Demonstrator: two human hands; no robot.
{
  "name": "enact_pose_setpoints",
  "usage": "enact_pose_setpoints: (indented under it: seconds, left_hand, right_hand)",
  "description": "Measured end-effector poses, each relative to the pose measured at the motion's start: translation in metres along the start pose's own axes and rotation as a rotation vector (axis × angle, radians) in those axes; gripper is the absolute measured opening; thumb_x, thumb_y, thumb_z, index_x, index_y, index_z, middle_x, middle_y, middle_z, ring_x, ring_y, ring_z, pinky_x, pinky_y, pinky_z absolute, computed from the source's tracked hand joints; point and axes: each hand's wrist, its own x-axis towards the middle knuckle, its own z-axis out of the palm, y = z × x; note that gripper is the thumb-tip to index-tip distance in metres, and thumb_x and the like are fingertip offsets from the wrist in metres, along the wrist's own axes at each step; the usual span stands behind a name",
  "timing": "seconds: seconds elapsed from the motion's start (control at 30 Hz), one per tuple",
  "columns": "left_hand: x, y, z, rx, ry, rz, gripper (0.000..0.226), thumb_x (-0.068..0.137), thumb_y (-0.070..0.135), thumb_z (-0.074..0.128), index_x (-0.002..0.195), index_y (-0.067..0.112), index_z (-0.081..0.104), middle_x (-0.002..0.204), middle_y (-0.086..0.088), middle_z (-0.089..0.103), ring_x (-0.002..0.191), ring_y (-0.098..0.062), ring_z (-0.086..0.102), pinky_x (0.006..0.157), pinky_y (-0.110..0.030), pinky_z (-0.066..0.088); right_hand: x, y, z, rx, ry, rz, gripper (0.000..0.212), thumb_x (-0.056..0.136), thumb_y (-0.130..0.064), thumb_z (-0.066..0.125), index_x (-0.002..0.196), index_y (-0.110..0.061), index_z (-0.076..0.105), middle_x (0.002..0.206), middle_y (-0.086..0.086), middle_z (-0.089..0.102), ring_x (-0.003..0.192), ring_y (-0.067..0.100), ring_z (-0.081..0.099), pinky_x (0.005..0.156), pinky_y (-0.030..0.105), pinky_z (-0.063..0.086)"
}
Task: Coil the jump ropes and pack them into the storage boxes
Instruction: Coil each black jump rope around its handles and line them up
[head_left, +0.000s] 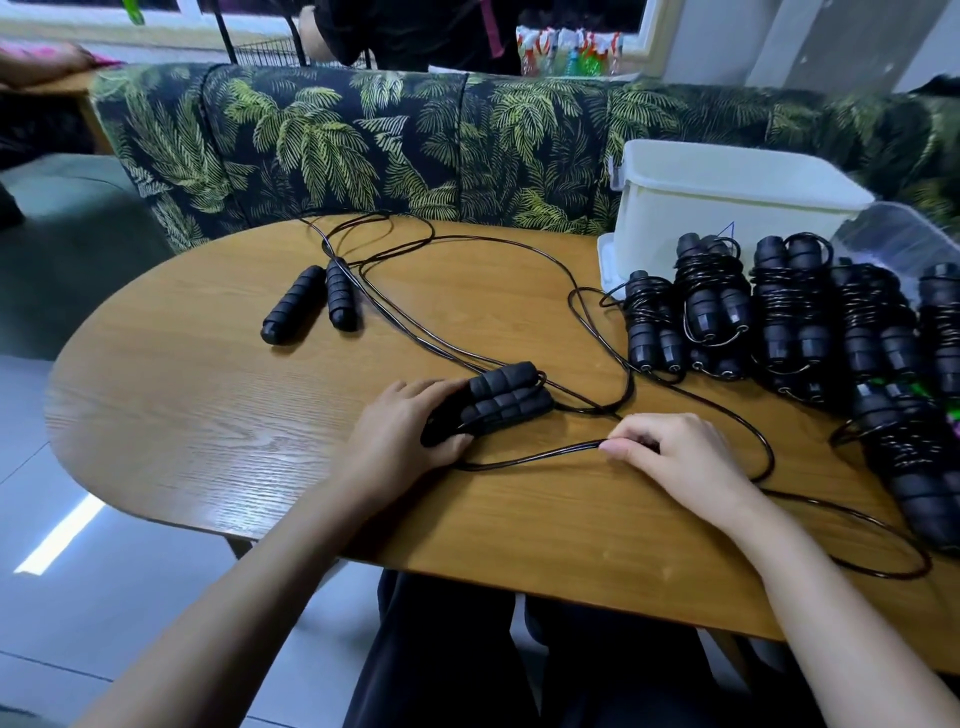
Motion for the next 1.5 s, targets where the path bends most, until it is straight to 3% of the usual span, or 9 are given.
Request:
enact_pose_setpoints:
  seconds: [0.23, 0.47, 0.6, 0.73, 0.93, 1.1, 1.17, 1.27, 1.5]
  left_hand:
    - [0.005, -0.002, 0.003, -0.054, -0.128, 0.006, 0.077, 0.077, 0.059, 0.042, 0.137, 0.012, 0.049, 0.121, -0.006, 0.059, 0.104, -0.025, 0.046, 0.087, -0.027, 0.033]
    - [-0.006, 0.03, -0.032, -0.184, -0.169, 0.255, 0.068, 0.089, 0.032, 0.069, 0.145, 0.016, 0.035, 0.119, 0.043, 0.029, 0.109, 0.003, 0.035, 0.097, -0.001, 0.025]
    - [-0.012, 0.068, -0.033, 0.073, -0.172, 0.401, 0.096, 0.075, 0.044, 0.074, 0.146, -0.001, 0.026, 0.107, 0.006, 0.056, 0.097, -0.013, 0.043, 0.086, -0.017, 0.039]
    - [-0.005, 0.077, -0.031, 0.318, -0.064, 0.167, 0.126, 0.057, 0.041, 0.091, 0.147, -0.009, 0.019, 0.099, -0.014, 0.067, 0.086, -0.03, 0.058, 0.069, -0.032, 0.051]
    - [0.013, 0.061, -0.043, 0.363, -0.004, -0.041, 0.104, 0.071, 0.027, 0.085, 0.145, -0.016, 0.025, 0.103, -0.026, 0.066, 0.091, -0.043, 0.054, 0.078, -0.05, 0.048]
    - [0.009, 0.067, -0.045, 0.213, 0.129, 0.007, 0.086, 0.061, 0.02, 0.092, 0.127, -0.016, 0.051, 0.08, -0.021, 0.069, 0.07, -0.039, 0.055, 0.065, -0.04, 0.046]
    - [0.004, 0.073, -0.043, 0.053, 0.156, 0.029, 0.078, 0.073, 0.019, 0.085, 0.135, -0.007, 0.046, 0.096, -0.016, 0.07, 0.082, -0.033, 0.05, 0.077, -0.031, 0.033]
    - [0.0, 0.08, -0.042, -0.176, 0.167, 0.045, 0.072, 0.084, 0.022, 0.075, 0.143, 0.001, 0.04, 0.109, -0.009, 0.067, 0.095, -0.016, 0.041, 0.078, -0.02, 0.025]
    - [-0.006, 0.084, -0.048, -0.136, 0.008, 0.096, 0.084, 0.076, 0.06, 0.047, 0.148, 0.018, 0.034, 0.125, 0.007, 0.052, 0.111, -0.009, 0.041, 0.091, -0.02, 0.031]
  right_hand:
    - [0.012, 0.003, -0.012, 0.175, -0.199, 0.064, 0.021, 0.093, -0.036, 0.063, 0.075, -0.036, 0.073, 0.068, -0.011, 0.067, 0.068, 0.0, 0.059, 0.073, 0.027, 0.049]
    - [0.049, -0.008, -0.032, 0.361, -0.361, 0.22, 0.037, 0.095, -0.023, 0.063, 0.059, -0.022, 0.071, 0.059, -0.004, 0.055, 0.049, 0.008, 0.047, 0.052, 0.021, 0.039]
    - [0.079, -0.045, -0.041, 0.33, -0.344, 0.2, 0.026, 0.091, -0.028, 0.07, 0.076, -0.008, 0.076, 0.058, -0.001, 0.054, 0.046, 0.009, 0.041, 0.045, 0.017, 0.037]
    - [0.075, -0.101, -0.058, 0.409, -0.068, 0.041, 0.024, 0.088, -0.035, 0.072, 0.075, -0.015, 0.076, 0.059, -0.005, 0.06, 0.043, 0.005, 0.041, 0.046, 0.016, 0.037]
    - [-0.014, -0.134, -0.025, 0.459, 0.063, -0.142, 0.04, 0.093, -0.03, 0.065, 0.055, -0.02, 0.061, 0.053, -0.003, 0.061, 0.045, 0.007, 0.045, 0.056, 0.03, 0.04]
    - [-0.033, -0.106, -0.016, 0.701, 0.037, 0.015, 0.039, 0.098, -0.019, 0.06, 0.062, -0.005, 0.064, 0.049, -0.022, 0.058, 0.05, 0.021, 0.057, 0.085, 0.037, 0.055]
    - [-0.031, -0.101, -0.014, 0.791, -0.01, 0.102, 0.037, 0.097, -0.024, 0.06, 0.065, -0.005, 0.066, 0.065, -0.017, 0.07, 0.05, 0.03, 0.05, 0.07, 0.022, 0.055]
    - [-0.025, -0.099, -0.009, 0.895, -0.04, 0.192, 0.026, 0.096, -0.022, 0.061, 0.075, -0.012, 0.071, 0.075, -0.006, 0.074, 0.043, 0.011, 0.039, 0.047, 0.018, 0.035]
    - [-0.028, -0.101, 0.002, 1.065, -0.014, 0.191, 0.019, 0.093, -0.009, 0.063, 0.087, -0.021, 0.077, 0.069, 0.001, 0.069, 0.043, 0.009, 0.035, 0.047, 0.017, 0.028]
